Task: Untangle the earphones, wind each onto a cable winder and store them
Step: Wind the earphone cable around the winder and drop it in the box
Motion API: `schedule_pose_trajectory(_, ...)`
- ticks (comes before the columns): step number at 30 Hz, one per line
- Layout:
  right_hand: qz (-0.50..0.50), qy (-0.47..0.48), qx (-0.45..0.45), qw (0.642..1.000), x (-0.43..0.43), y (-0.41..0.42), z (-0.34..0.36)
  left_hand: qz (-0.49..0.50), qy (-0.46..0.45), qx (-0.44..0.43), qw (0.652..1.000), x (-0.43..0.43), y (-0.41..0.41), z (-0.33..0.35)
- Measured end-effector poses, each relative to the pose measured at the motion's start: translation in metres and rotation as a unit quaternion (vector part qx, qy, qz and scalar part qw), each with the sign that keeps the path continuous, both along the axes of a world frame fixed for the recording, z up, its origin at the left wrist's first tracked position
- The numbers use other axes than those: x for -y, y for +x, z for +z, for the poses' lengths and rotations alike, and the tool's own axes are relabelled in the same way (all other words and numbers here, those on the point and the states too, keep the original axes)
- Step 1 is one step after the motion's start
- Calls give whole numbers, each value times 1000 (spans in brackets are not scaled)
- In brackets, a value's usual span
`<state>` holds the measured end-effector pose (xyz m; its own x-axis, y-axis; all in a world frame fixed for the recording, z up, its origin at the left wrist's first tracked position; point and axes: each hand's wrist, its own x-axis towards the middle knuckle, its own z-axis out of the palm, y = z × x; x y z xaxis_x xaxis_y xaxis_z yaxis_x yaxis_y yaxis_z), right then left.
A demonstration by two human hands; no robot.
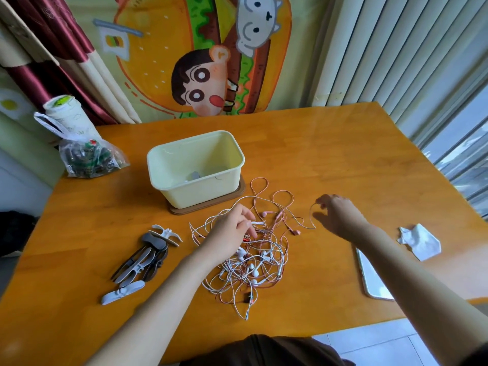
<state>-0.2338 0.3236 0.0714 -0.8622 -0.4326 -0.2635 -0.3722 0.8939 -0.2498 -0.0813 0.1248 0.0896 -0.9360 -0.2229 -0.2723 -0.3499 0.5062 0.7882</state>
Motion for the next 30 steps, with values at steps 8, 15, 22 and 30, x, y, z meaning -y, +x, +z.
schedule_pose_trajectory(8,224,-232,123,938,53,71,21,-19,22,10,1000,-9,-4,2)
schedule_pose_trajectory(15,174,-200,113,958,50,58,19,-16,2,17,1000,5,14,-8)
schedule_pose_trajectory(22,137,-110,65,982,36,48,8,-44,-29,85,995,11,31,-26)
schedule_pose_trajectory(30,244,-89,143,955,58,81,8,-52,-24,47,997,3,31,-24)
